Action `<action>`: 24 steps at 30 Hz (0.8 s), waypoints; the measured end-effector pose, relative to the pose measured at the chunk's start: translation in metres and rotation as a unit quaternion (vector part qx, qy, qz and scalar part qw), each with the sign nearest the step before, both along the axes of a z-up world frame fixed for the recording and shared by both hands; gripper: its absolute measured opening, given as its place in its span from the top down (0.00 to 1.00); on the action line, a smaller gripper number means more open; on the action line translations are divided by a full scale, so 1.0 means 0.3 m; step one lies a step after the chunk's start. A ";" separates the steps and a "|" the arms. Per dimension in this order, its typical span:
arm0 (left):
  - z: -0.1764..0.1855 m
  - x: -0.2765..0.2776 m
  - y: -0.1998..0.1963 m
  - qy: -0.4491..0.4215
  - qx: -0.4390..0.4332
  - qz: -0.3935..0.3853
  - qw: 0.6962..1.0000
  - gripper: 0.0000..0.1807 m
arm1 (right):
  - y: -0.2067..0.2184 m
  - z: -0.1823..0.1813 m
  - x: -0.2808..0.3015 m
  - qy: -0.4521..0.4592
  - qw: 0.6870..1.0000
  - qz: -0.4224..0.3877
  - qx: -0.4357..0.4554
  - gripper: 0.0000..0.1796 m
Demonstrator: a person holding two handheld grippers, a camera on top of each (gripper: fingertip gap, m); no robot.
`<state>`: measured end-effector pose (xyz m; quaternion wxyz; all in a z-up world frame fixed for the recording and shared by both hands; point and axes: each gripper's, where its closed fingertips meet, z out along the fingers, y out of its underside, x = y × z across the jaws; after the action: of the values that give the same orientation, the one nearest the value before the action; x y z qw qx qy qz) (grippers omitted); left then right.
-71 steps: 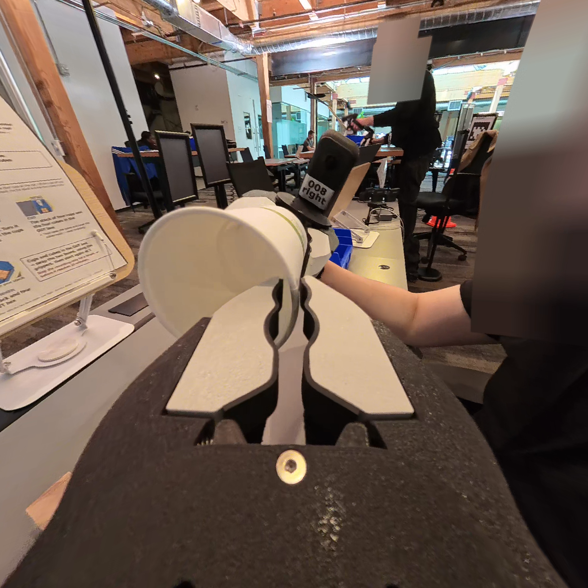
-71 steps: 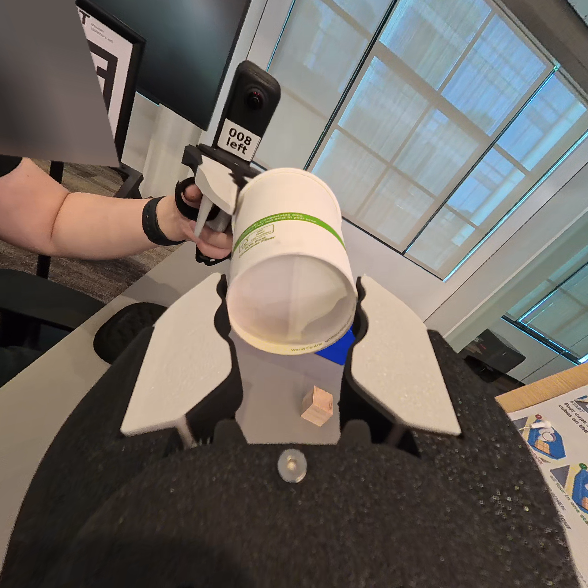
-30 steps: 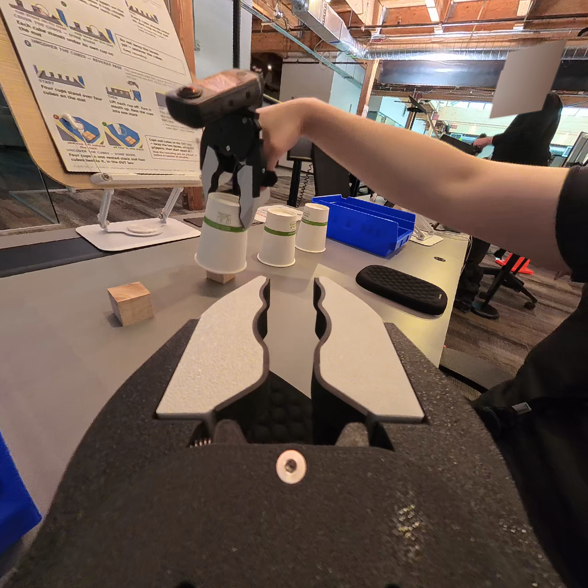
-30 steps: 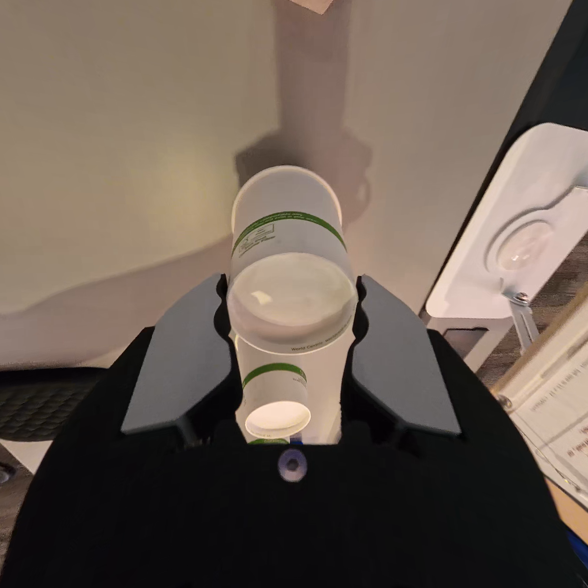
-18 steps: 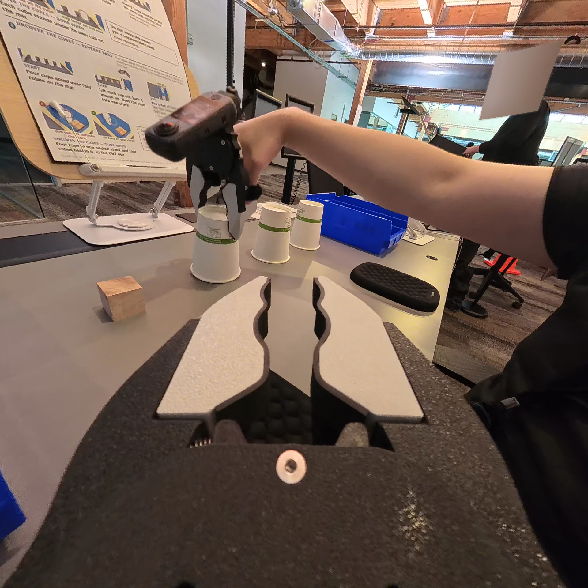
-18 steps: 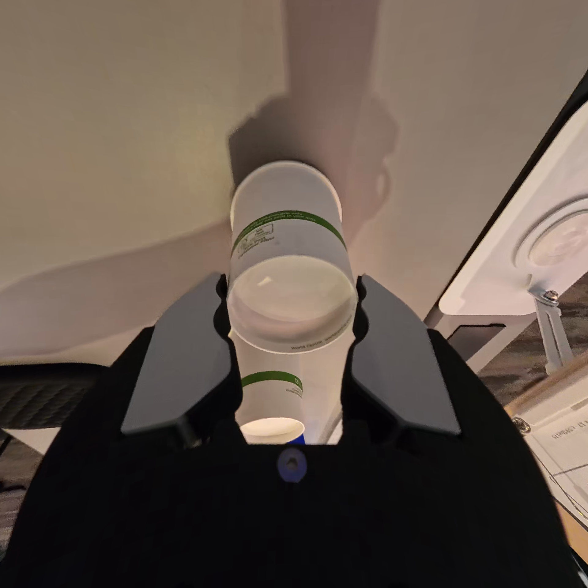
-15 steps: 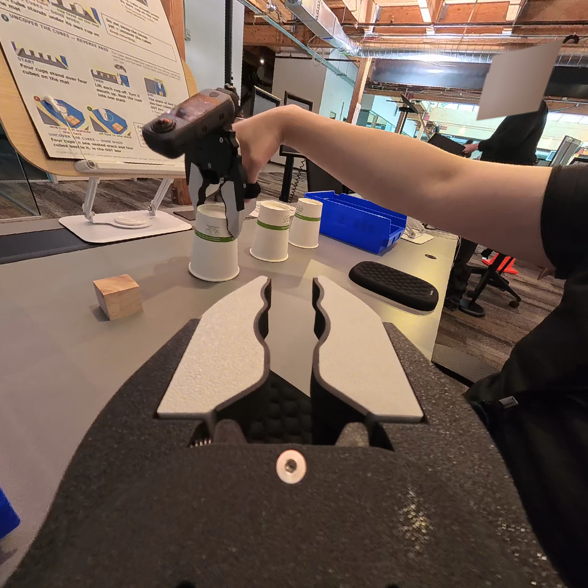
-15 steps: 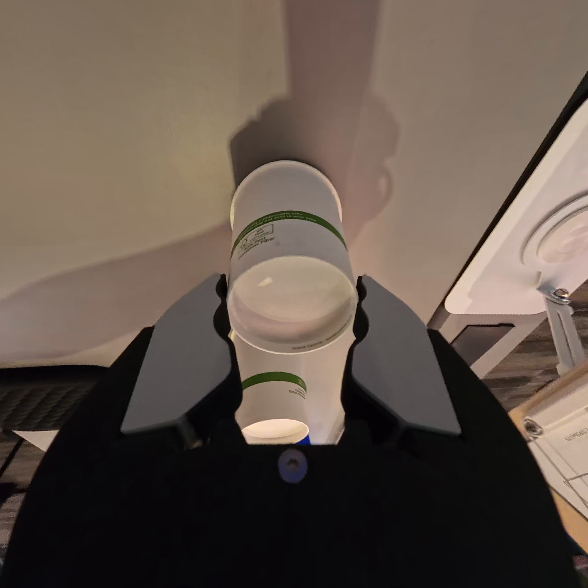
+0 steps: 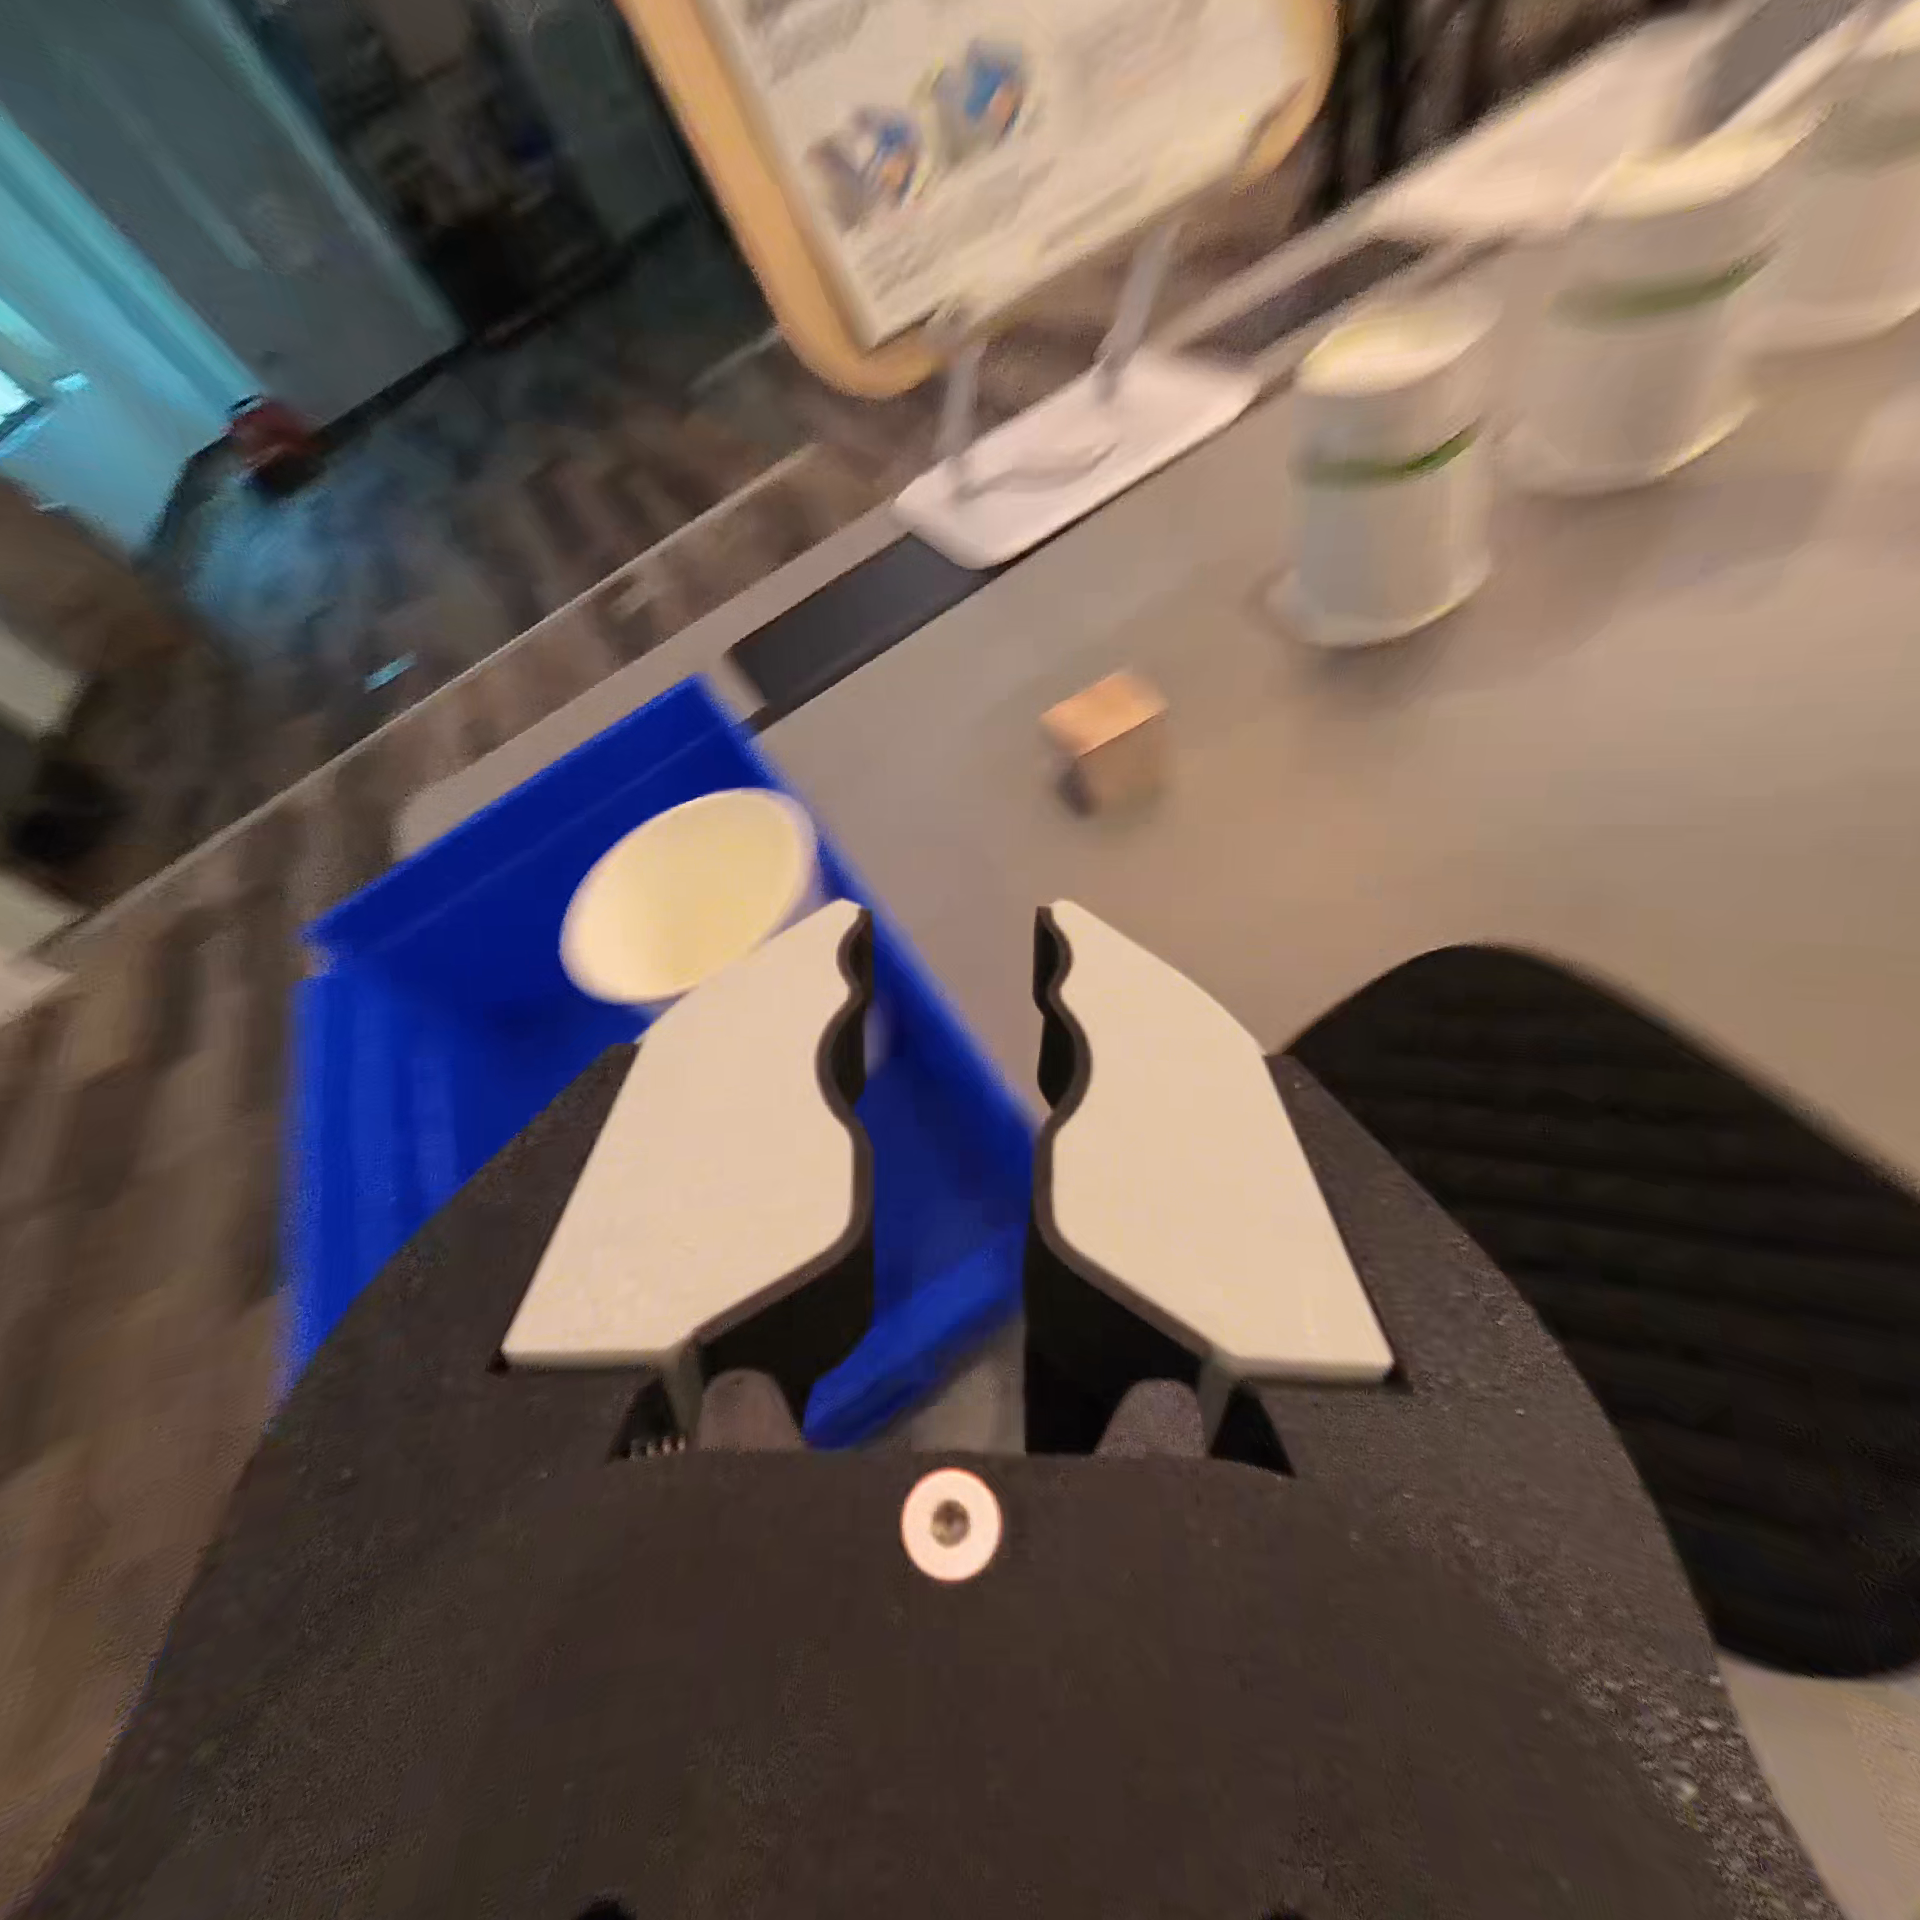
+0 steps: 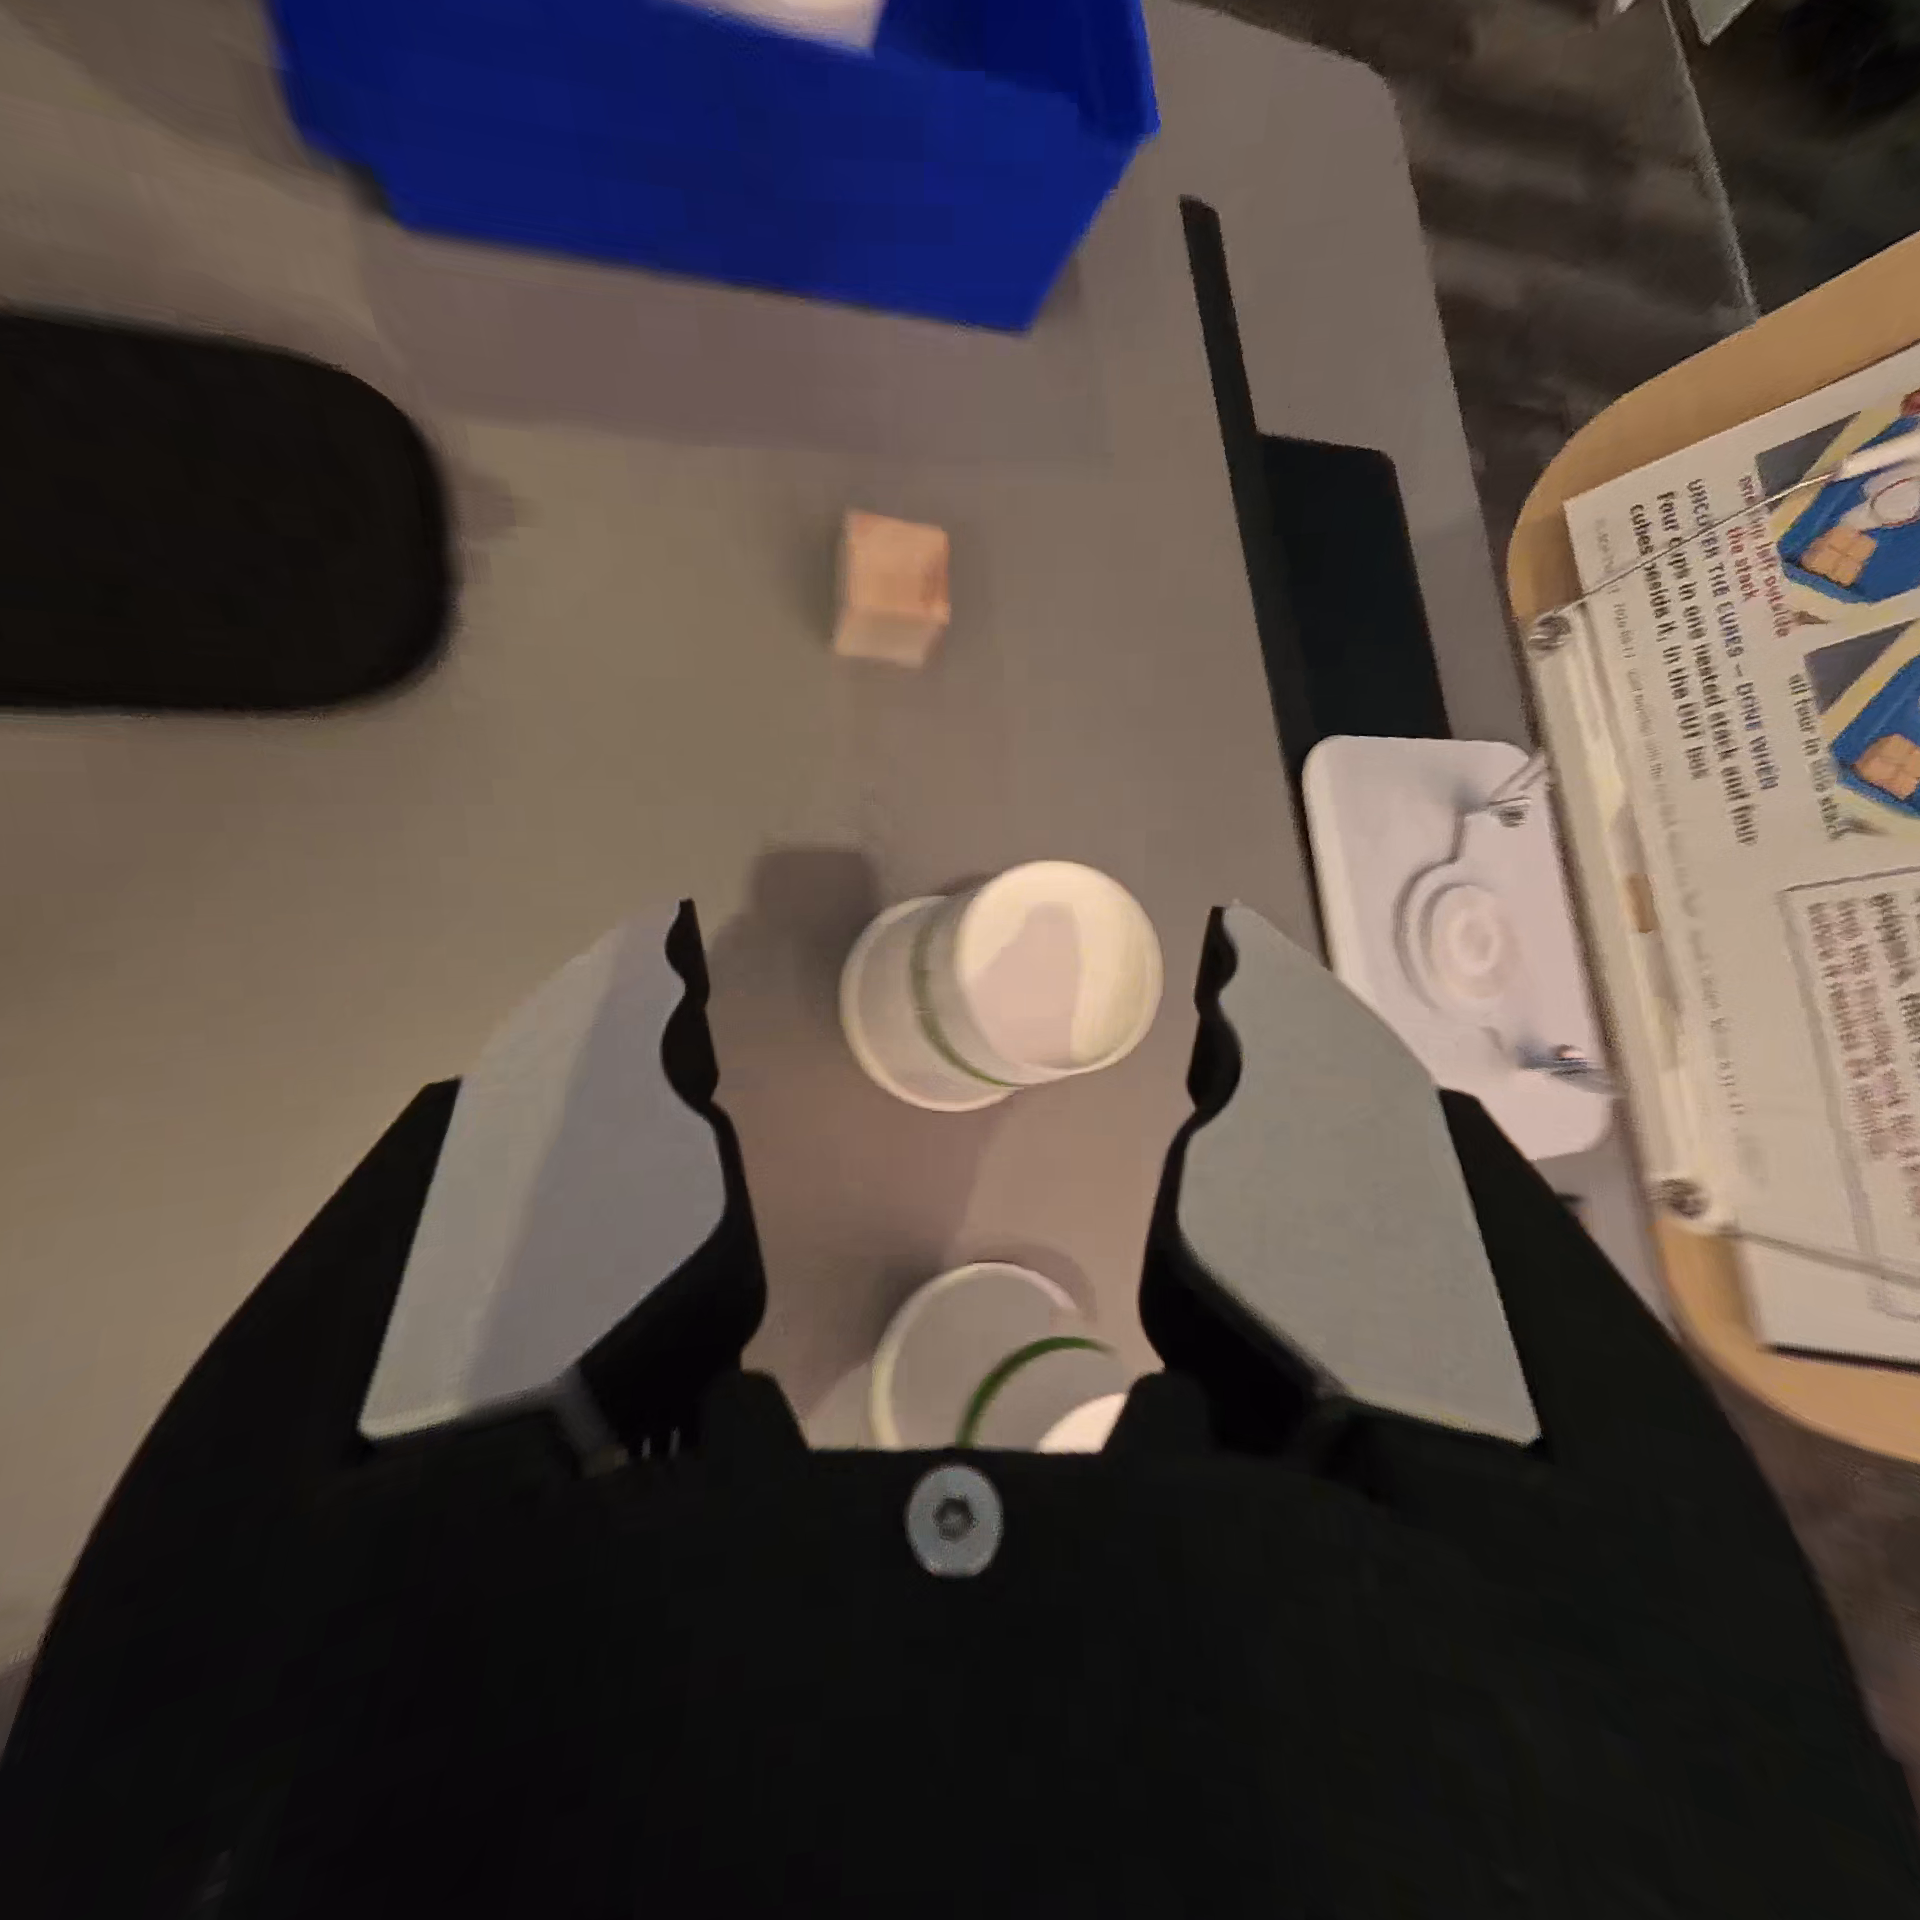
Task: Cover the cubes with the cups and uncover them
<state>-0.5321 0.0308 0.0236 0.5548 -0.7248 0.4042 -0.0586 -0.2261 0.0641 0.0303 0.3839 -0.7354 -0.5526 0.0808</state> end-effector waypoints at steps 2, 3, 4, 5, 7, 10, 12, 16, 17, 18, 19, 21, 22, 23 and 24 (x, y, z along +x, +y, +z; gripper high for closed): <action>-0.022 -0.046 0.096 0.099 0.004 0.019 0.995 0.84 | -0.108 0.020 -0.007 0.041 0.999 0.013 -0.015 0.51; -0.041 -0.052 0.134 0.147 0.004 0.012 0.989 0.83 | -0.151 0.030 -0.010 0.055 0.998 0.024 -0.004 0.53; -0.065 -0.052 0.167 0.190 0.003 0.001 0.982 0.83 | -0.187 0.040 -0.012 0.068 0.997 0.033 0.009 0.54; -0.092 -0.048 0.197 0.225 -0.005 -0.011 0.974 0.83 | -0.220 0.046 -0.014 0.076 0.996 0.046 0.017 0.54; -0.143 -0.039 0.251 0.272 -0.022 -0.025 0.962 0.84 | -0.260 0.052 -0.002 0.062 0.996 0.058 0.014 0.55; -0.195 -0.017 0.314 0.290 -0.044 -0.037 0.955 0.85 | -0.281 0.071 0.027 0.067 0.996 0.049 0.023 0.56; -0.227 -0.011 0.344 0.302 -0.049 -0.042 0.951 0.86 | -0.300 0.056 0.045 0.069 0.996 0.059 0.012 0.57; -0.335 -0.061 0.370 0.379 -0.098 -0.027 0.920 0.87 | -0.283 -0.007 0.107 0.048 0.998 0.038 -0.026 0.58; -0.340 -0.079 0.383 0.400 -0.091 -0.015 0.912 0.87 | -0.276 -0.013 0.114 0.051 0.998 0.036 -0.030 0.58; -0.337 -0.092 0.389 0.405 -0.090 -0.003 0.910 0.95 | -0.272 -0.015 0.116 0.058 0.997 0.038 -0.036 0.59; -0.323 -0.100 0.395 0.396 -0.091 0.011 0.914 0.98 | -0.269 -0.016 0.115 0.066 0.996 0.041 -0.040 0.59; -0.259 -0.098 0.395 0.335 -0.088 0.028 0.938 1.00 | -0.257 -0.016 0.115 0.082 0.995 0.041 -0.046 0.61; -0.206 -0.098 0.395 0.294 -0.079 0.041 0.952 1.00 | -0.250 -0.017 0.116 0.087 0.994 0.040 -0.047 0.61; -0.142 -0.096 0.391 0.249 -0.062 0.051 0.965 1.00 | -0.242 -0.018 0.114 0.092 0.994 0.039 -0.047 0.62; -0.070 -0.084 0.379 0.197 -0.043 0.054 0.978 1.00 | -0.233 -0.016 0.110 0.097 0.994 0.039 -0.045 0.62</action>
<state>-0.5574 0.1444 0.0026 0.4352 -0.7660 0.4630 0.0976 -0.1931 -0.0059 0.0256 0.3986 -0.7188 -0.5365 0.1914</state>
